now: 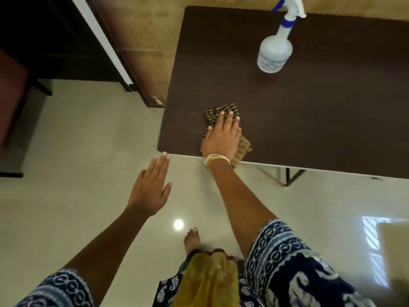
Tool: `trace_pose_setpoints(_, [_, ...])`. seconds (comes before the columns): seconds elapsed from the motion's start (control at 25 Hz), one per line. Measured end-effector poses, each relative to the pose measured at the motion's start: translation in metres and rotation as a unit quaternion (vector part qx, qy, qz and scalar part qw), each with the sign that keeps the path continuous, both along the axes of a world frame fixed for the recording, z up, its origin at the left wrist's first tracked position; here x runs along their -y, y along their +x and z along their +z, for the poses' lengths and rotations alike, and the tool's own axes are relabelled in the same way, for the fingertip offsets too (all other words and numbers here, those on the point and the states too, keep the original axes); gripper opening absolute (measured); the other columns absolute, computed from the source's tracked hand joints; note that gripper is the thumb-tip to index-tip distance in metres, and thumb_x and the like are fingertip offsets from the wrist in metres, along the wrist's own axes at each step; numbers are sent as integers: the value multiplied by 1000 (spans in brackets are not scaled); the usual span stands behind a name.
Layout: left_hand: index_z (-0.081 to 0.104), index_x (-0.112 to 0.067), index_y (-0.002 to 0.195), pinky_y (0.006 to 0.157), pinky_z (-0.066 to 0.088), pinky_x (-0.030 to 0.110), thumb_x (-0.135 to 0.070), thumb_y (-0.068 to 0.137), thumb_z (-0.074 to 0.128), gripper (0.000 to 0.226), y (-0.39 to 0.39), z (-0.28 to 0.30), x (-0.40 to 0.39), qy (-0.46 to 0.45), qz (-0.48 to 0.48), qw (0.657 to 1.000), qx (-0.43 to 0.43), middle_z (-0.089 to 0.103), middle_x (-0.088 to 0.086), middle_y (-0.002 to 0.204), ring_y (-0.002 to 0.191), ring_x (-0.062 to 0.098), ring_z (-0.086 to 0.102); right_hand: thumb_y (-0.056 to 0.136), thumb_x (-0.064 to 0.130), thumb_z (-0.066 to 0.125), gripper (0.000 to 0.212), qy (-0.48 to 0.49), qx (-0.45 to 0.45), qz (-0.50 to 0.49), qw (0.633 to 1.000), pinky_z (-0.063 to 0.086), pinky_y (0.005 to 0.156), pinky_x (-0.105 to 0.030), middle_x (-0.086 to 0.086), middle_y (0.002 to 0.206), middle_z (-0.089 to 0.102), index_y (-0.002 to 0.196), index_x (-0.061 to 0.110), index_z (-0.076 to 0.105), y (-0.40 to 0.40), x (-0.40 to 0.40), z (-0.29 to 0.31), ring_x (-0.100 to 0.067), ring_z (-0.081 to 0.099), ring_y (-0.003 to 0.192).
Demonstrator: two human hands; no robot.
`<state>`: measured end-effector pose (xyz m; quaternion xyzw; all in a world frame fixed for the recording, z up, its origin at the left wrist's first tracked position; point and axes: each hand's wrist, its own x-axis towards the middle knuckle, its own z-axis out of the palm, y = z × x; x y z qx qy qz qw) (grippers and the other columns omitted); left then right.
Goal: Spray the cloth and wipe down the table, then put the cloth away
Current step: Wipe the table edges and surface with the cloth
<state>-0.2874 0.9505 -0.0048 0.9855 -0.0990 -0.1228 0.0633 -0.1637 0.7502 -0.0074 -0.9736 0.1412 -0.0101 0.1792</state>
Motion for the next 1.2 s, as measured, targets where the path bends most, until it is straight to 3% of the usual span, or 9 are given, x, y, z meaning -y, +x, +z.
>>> trace_pose_setpoints(0.2, [8, -12, 155, 114, 31, 38, -34, 101, 36, 65, 12, 5, -37, -85, 100, 991, -36, 11, 5, 163, 149, 22, 17, 101, 36, 32, 54, -7, -1, 214, 977, 16, 120, -44, -7, 160, 22, 152, 17, 27, -8, -96, -3, -29, 14, 149])
trace_pose_setpoints(0.32, [34, -8, 148, 111, 35, 36, -17, 101, 41, 49, 15, 8, -44, -224, 210, 951, -39, 41, 12, 151, 137, 28, 42, 98, 26, 46, 45, 17, 36, 319, 947, 29, 116, -44, -4, 152, 40, 142, 17, 47, -31, -102, -12, -28, 33, 143])
trace_pose_setpoints(0.44, [65, -4, 114, 93, 49, 36, -9, 94, 48, 27, 27, 18, -36, -327, 304, 894, -34, 69, 17, 111, 103, 34, 64, 96, 24, 42, 41, 63, 89, 330, 938, 37, 111, -41, -3, 143, 53, 133, 15, 58, -64, -84, -14, -26, 45, 135])
trace_pose_setpoints(0.6, [67, -7, 89, 77, 55, 39, -7, 87, 50, 18, 30, 42, -13, -438, 335, 825, -127, 72, 12, 88, 80, 26, 69, 98, 15, 49, 34, 282, -3, 188, 941, 40, 103, -30, -5, 133, 60, 131, 14, 58, -96, -61, 11, -20, 53, 123])
trace_pose_setpoints(0.72, [66, -13, 107, 73, 51, 25, -4, 92, 49, 24, 19, 61, 17, -464, 312, 819, -129, 70, 9, 98, 85, 20, 66, 100, 13, 47, 24, 602, -73, -28, 795, 49, 96, -44, -16, 110, 66, 116, 3, 61, -95, -45, 43, -28, 62, 99])
trace_pose_setpoints(0.8, [60, -17, 116, 80, 51, 28, -16, 95, 53, 23, 14, 76, 40, -472, 324, 812, -115, 66, 6, 104, 91, 19, 63, 101, 20, 42, 34, 758, -135, -119, 627, 47, 100, -50, -22, 119, 63, 125, 0, 55, -98, -26, 61, -35, 62, 107])
trace_pose_setpoints(0.88, [56, -18, 117, 86, 51, 33, -32, 96, 53, 26, 11, 94, 64, -522, 356, 756, -172, 66, 7, 111, 91, 16, 63, 100, 31, 39, 47, 807, -157, -157, 546, 43, 104, -52, -25, 132, 56, 135, 0, 49, -106, -3, 79, -39, 55, 121])
trace_pose_setpoints(1.0, [66, -19, 110, 91, 53, 39, -50, 96, 46, 39, 9, 123, 95, -580, 331, 687, -288, 71, 6, 110, 98, 20, 67, 101, 36, 36, 47, 816, -136, -175, 534, 54, 89, -44, -18, 109, 70, 123, 3, 59, -119, 28, 109, -32, 67, 100])
trace_pose_setpoints(1.2, [58, -22, 115, 76, 51, 27, -39, 96, 53, 26, -12, 160, 148, -551, 256, 761, -226, 67, -2, 105, 90, 10, 63, 99, 46, 41, 51, 804, -104, -157, 564, 53, 87, -40, -15, 109, 69, 125, 7, 60, -148, 79, 157, -28, 66, 98])
